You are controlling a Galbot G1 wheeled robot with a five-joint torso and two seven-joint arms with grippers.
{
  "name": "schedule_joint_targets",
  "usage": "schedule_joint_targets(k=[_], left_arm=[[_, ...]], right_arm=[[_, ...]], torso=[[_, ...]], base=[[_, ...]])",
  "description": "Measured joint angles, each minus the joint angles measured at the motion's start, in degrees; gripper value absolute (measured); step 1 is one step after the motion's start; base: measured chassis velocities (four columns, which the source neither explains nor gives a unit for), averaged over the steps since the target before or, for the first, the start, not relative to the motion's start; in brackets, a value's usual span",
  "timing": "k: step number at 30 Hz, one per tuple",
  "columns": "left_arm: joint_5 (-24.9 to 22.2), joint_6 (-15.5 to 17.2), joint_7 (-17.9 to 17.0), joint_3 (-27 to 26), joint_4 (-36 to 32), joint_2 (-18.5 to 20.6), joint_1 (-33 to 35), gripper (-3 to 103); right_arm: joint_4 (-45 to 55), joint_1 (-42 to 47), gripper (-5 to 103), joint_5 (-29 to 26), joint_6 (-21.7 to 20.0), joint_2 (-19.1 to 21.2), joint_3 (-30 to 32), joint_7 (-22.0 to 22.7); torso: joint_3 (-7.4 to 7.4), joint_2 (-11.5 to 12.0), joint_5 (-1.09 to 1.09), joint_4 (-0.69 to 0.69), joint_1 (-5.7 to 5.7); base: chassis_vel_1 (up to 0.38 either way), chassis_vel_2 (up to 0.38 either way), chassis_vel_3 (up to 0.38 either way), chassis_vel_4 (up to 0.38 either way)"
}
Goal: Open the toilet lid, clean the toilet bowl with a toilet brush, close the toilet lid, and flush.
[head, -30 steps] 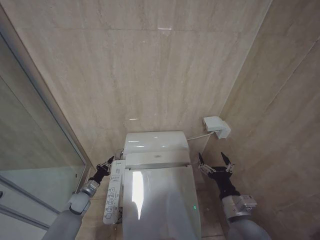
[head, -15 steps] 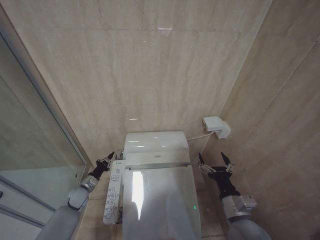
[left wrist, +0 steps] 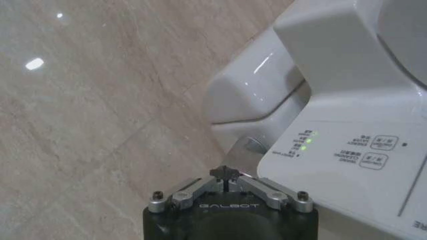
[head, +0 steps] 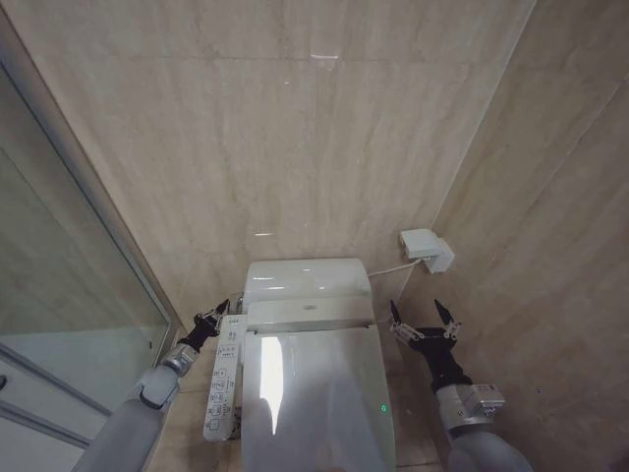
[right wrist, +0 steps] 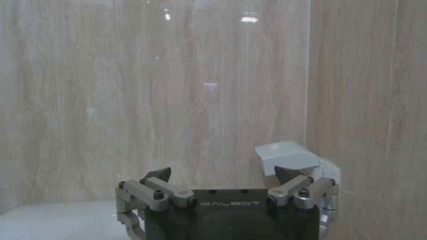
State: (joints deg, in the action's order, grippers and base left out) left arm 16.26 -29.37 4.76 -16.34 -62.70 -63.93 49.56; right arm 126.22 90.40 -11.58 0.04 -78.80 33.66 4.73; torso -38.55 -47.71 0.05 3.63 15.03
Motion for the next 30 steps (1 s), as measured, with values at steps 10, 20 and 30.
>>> schedule_joint_targets(k=[10,20,30], left_arm=[[0.0,-0.3,0.3,-0.5,0.2,-0.5,1.6,0],[0.1,-0.8,0.5,-0.4,1.4,-0.7,1.0,0],[0.0,-0.3,0.4,-1.9,-1.8,0.0,3.2,0]], right_arm=[[0.0,0.0,100,0.0,0.0,0.0,0.0,0.0],[0.0,0.0,100,0.0,0.0,0.0,0.0,0.0],[0.0,0.0,100,0.0,0.0,0.0,0.0,0.0]], torso=[[-0.02,0.0,-0.06,0.04,0.01],[-0.01,0.0,-0.07,0.03,0.01],[-0.01,0.0,-0.09,0.05,0.01]], base=[[0.000,0.000,0.000,0.000],[0.000,0.000,0.000,0.000],[0.000,0.000,0.000,0.000]])
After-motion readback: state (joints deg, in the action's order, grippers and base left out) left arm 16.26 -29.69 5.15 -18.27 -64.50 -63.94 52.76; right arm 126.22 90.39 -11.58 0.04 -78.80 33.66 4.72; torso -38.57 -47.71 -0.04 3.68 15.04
